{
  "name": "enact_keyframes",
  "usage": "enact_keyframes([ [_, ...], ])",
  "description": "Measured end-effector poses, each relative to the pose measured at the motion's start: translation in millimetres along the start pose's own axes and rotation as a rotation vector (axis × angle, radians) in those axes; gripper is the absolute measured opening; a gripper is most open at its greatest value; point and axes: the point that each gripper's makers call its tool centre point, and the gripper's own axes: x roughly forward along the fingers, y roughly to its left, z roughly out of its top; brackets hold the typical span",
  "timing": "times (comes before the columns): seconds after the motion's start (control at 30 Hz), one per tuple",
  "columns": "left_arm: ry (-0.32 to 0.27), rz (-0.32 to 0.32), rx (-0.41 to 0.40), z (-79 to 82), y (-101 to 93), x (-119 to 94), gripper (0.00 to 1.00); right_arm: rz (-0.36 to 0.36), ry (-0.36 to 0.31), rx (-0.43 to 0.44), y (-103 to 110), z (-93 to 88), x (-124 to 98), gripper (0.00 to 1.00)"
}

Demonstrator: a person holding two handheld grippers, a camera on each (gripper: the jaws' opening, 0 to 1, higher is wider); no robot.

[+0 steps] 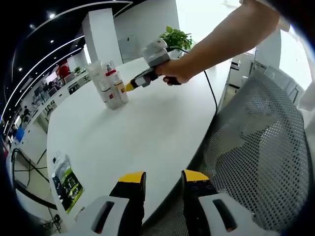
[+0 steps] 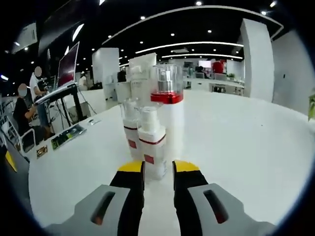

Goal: Arrange the skincare products in the storage area until every visible bottle or jar stands upright without overlapping.

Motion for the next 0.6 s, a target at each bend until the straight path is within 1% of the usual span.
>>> enact_keyframes([
  [0.03, 0.001, 0.001, 0.001, -0.4, 0.1, 0.1, 0.29, 0.004, 0.010, 0.018, 4.2, -4.5, -1.5, 0.19],
  [0.1, 0.007, 0.003, 0.003, -1.6, 0.5, 0.4, 0.29, 0.013, 0.010, 0.026, 16.1, -11.0, -5.3, 0.19],
  [0.13, 0.008, 0.004, 0.004, -1.6, 0.6, 0.3, 0.29, 0.038, 0.024, 0.041, 26.8, -16.4, -5.9, 0.18],
  [0.2, 0.008, 0.003, 0.004, -1.7, 0.2, 0.5, 0.29, 0.081, 0.033, 0.017, 44.6, -18.6, -3.8, 0.16],
  [0.27, 0.011, 0.002, 0.007, -2.6, 0.0, 0.8, 0.29, 0.103, 0.029, 0.018, 57.4, -15.0, -0.2, 0.17],
  [0.33, 0.020, 0.005, 0.008, -4.5, 0.3, 1.1, 0.29, 0.112, 0.019, 0.013, 64.2, -10.3, 4.2, 0.18],
  [0.43, 0.021, 0.007, 0.007, -4.7, 0.7, 1.2, 0.29, 0.128, -0.008, -0.008, 73.9, 2.8, 14.7, 0.18],
  [0.5, 0.022, 0.007, 0.008, -5.0, 0.6, 1.3, 0.29, 0.129, -0.011, -0.009, 74.9, 6.0, 19.2, 0.18],
  [0.6, 0.027, 0.008, 0.009, -5.9, 0.7, 1.5, 0.29, 0.108, -0.012, -0.030, 72.7, 13.7, 29.1, 0.20],
])
